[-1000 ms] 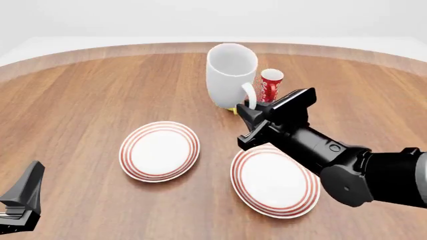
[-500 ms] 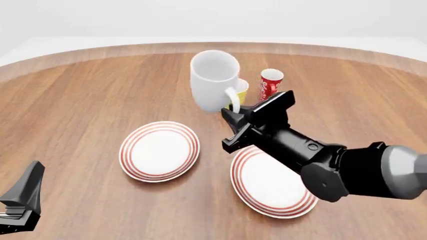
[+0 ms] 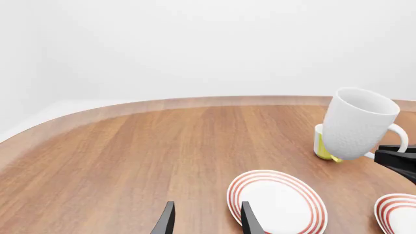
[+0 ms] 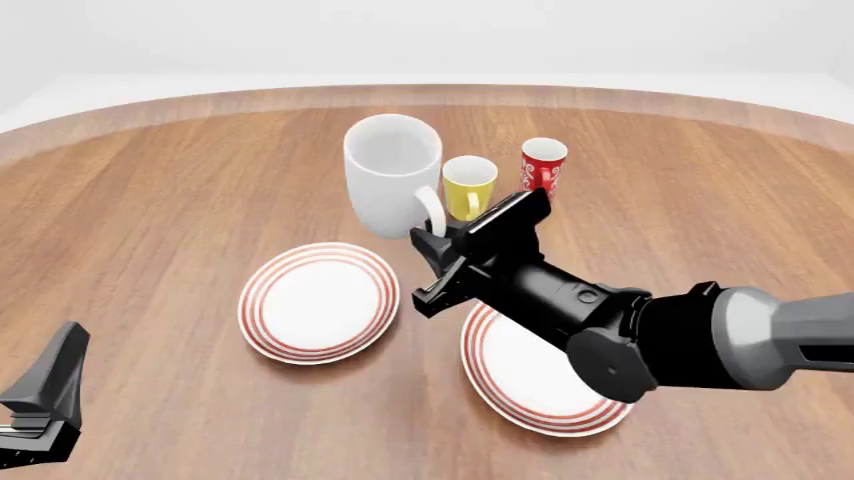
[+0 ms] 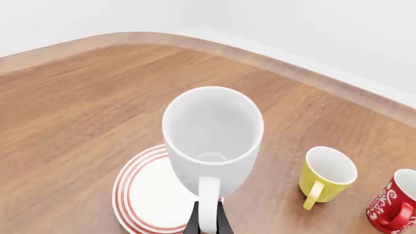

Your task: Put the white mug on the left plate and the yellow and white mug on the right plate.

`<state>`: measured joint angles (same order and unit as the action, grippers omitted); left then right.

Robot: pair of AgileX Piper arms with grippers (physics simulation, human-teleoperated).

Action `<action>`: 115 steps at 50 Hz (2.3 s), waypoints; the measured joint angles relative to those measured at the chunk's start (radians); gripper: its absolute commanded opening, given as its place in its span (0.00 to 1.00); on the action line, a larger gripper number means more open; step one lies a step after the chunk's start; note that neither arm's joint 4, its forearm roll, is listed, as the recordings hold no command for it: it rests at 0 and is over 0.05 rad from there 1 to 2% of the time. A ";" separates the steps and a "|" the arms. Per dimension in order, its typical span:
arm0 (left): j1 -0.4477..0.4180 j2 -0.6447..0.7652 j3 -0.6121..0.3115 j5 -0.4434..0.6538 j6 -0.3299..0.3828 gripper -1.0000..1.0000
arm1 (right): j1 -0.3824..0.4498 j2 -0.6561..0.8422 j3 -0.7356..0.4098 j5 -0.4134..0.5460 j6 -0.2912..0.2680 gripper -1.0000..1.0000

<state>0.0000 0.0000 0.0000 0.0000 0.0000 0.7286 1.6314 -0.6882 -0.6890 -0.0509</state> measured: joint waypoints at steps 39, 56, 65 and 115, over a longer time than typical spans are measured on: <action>0.000 0.000 0.000 0.000 0.000 1.00 | 0.079 0.106 -0.062 -0.015 0.025 0.00; 0.000 0.000 0.000 0.000 0.000 1.00 | 0.111 0.156 -0.099 -0.009 0.039 0.00; 0.000 0.000 0.000 0.000 0.000 1.00 | 0.120 0.183 -0.122 -0.002 0.041 0.00; 0.000 0.000 0.000 0.000 0.000 1.00 | 0.147 0.332 -0.228 0.018 0.074 0.00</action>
<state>0.0000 0.0000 0.0000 0.0000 0.0000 0.8753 1.9630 -0.9158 -0.6711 0.0228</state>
